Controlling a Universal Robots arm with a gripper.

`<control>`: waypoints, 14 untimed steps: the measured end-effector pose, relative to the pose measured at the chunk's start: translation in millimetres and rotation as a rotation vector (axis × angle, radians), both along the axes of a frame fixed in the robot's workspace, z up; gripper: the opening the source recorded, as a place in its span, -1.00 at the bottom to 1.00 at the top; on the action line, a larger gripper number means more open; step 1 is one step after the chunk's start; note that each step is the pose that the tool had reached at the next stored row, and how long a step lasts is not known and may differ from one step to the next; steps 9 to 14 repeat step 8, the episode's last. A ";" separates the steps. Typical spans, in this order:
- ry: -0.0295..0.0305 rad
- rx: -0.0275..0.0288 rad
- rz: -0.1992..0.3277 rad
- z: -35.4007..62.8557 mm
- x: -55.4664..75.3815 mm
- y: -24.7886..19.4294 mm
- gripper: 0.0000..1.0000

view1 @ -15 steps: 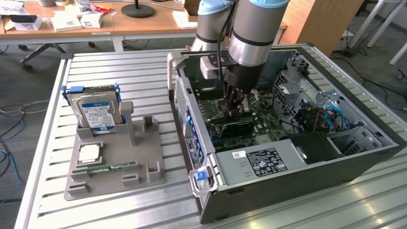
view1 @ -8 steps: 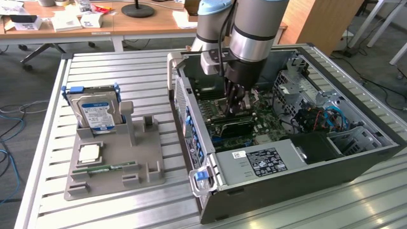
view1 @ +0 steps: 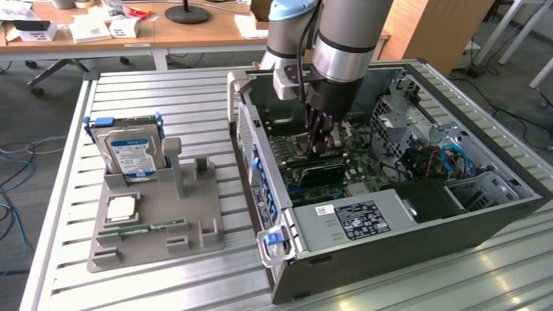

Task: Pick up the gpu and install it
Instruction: 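Press down on the gpu until it lock into place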

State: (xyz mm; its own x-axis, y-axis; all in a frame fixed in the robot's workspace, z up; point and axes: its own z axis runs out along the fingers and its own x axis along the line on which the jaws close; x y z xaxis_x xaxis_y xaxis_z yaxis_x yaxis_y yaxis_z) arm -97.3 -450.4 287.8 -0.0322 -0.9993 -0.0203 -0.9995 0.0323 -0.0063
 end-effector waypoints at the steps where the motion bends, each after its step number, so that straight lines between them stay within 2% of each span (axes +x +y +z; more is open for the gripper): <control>1: -0.0001 0.0002 0.000 0.2 0.0 0.0 -0.79; 14: -0.0002 0.0003 0.000 0.3 0.1 0.0 -0.79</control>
